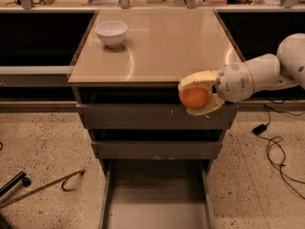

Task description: Pick orange from bottom drawer and place on counter

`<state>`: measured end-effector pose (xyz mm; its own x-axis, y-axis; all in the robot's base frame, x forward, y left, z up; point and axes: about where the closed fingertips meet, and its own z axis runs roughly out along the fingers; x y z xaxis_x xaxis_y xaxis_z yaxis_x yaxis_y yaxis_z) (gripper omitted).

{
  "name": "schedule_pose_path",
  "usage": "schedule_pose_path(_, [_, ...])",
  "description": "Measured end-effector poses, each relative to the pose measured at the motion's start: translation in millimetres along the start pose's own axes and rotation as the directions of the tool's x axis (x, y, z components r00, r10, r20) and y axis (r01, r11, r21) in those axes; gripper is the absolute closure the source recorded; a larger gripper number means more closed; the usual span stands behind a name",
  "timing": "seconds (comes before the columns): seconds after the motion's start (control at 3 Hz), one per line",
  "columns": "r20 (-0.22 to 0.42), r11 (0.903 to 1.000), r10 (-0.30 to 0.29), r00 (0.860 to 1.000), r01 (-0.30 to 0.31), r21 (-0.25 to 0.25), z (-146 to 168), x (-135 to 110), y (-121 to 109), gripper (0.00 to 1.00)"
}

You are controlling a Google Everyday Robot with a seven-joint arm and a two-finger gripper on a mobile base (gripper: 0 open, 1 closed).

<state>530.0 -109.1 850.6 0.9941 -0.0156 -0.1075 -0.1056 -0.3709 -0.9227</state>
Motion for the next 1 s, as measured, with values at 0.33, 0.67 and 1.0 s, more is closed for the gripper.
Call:
schedule_pose_path(0.33, [0.025, 0.9912, -0.113, 0.993, 0.111, 0.072, -22, 10, -59, 1.0])
schedule_pose_path(0.67, [-0.042, 0.9842, -0.145, 0.989, 0.148, 0.097, -46, 21, -78, 1.0])
schedule_pose_path(1.0, [-0.042, 0.9842, -0.145, 0.989, 0.148, 0.097, -46, 21, -78, 1.0])
